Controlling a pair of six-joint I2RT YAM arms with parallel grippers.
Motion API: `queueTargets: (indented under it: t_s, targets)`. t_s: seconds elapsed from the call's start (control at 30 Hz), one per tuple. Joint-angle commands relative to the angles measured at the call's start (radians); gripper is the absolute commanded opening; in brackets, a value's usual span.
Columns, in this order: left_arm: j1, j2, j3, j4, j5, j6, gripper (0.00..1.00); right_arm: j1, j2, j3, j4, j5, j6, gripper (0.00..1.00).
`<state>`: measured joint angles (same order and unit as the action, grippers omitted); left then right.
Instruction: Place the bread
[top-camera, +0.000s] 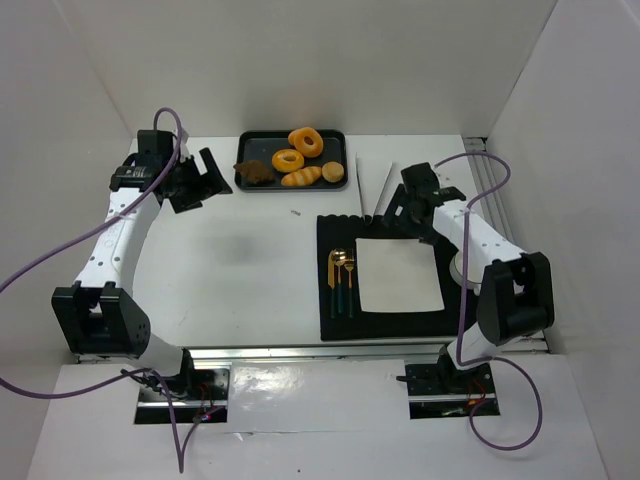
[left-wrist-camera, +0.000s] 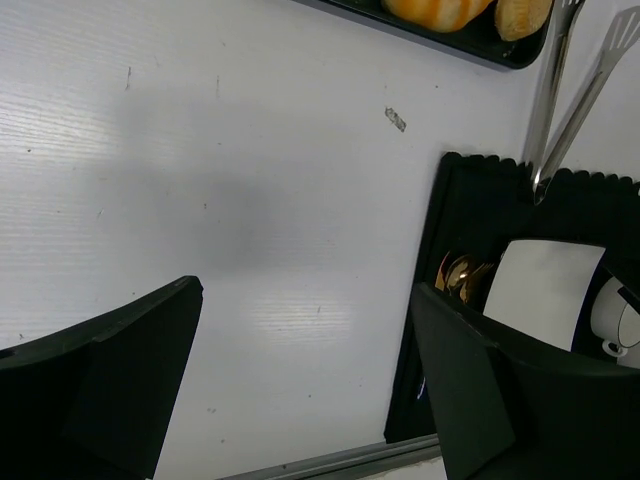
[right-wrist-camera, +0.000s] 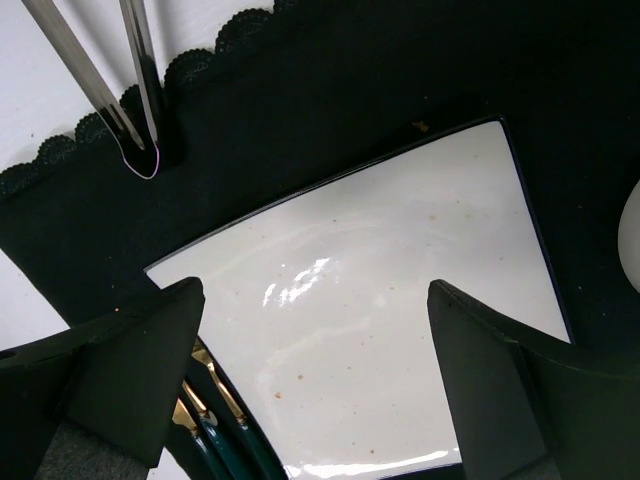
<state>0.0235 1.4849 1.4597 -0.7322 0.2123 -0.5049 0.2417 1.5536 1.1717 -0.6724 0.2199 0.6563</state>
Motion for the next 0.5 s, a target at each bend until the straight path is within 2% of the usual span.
queueTargets:
  t_s: [0.0,0.33,0.47]
  targets:
    - [-0.004,-0.003,0.042,0.024,0.036,-0.014,0.99,-0.008,-0.053,-0.017,0.042,0.018,-0.007,1.00]
    - [-0.004,-0.003,0.051,0.024,0.027,-0.014,0.99,-0.008,-0.053,0.002,0.053,0.027,-0.026,1.00]
    - [-0.004,-0.003,0.042,0.014,0.018,-0.014,0.99,0.010,-0.030,0.020,0.108,0.018,-0.069,1.00]
